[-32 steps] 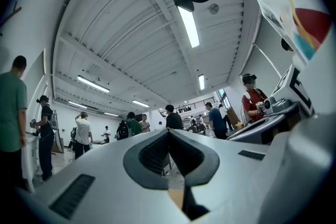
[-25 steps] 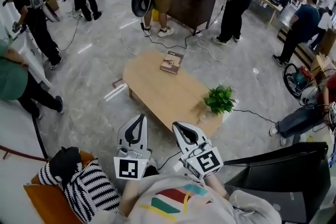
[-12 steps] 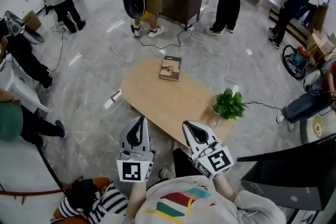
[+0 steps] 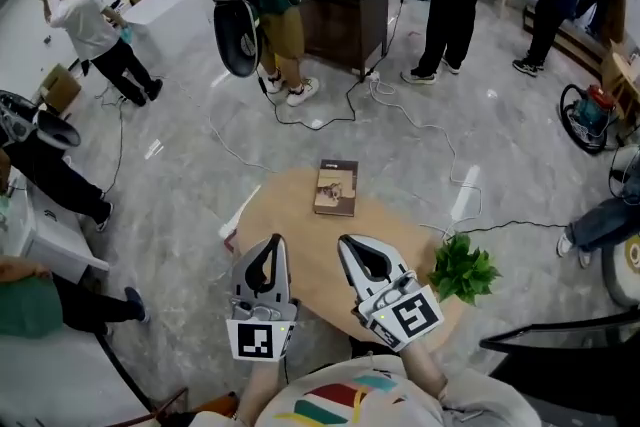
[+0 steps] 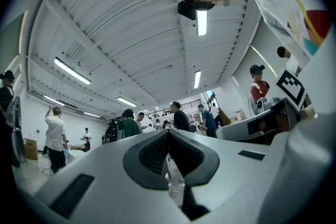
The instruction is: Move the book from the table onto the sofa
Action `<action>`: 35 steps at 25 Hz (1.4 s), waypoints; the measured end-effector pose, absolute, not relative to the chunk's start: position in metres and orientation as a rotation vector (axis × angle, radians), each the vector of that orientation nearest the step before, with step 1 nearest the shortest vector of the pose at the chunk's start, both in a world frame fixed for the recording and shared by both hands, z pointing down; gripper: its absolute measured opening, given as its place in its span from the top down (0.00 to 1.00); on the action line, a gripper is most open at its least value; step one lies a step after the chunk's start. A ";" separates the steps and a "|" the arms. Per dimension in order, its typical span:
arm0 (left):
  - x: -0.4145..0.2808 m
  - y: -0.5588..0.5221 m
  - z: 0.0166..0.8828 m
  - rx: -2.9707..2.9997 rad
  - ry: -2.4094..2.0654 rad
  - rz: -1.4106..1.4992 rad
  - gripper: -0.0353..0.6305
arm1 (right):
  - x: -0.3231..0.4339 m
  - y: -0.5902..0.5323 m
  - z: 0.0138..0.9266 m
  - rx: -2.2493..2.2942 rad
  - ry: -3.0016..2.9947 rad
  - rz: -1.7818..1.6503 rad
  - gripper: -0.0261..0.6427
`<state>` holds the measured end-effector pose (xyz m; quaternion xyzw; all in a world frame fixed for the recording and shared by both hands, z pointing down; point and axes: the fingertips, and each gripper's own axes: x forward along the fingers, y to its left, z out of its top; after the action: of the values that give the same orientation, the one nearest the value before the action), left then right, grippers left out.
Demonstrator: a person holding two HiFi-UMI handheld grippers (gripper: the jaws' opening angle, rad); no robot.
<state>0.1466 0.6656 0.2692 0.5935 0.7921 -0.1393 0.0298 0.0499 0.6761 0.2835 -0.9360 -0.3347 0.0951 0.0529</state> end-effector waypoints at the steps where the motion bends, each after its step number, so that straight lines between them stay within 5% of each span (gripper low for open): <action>1: 0.149 0.683 0.271 1.838 2.439 -0.421 0.94 | 0.051 0.695 0.284 -2.835 -1.004 0.309 0.94; 12: 0.159 0.835 0.348 1.711 2.569 -0.173 0.94 | 0.052 0.848 0.303 -2.785 -1.150 0.313 0.94; 26: 0.163 0.950 0.353 1.544 2.629 -0.205 0.94 | 0.018 0.959 0.295 -2.687 -1.113 0.440 0.94; 27: 0.162 0.955 0.362 1.546 2.646 -0.208 0.94 | 0.014 0.969 0.303 -2.673 -1.078 0.450 0.92; 30: 0.155 0.973 0.393 1.530 2.685 -0.246 0.94 | 0.000 1.010 0.337 -2.600 -1.042 0.496 0.52; 32: 0.149 0.995 0.418 1.527 2.685 -0.245 0.94 | -0.008 1.054 0.368 -2.589 -1.018 0.445 0.43; 35: 0.149 1.017 0.481 1.564 2.719 -0.130 0.94 | -0.007 1.104 0.448 -2.521 -0.831 0.275 0.43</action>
<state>0.1492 1.0169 0.4811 0.4983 0.8660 -0.0415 0.0009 -0.0065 1.1040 0.4483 -0.9184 -0.3027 0.1003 0.2344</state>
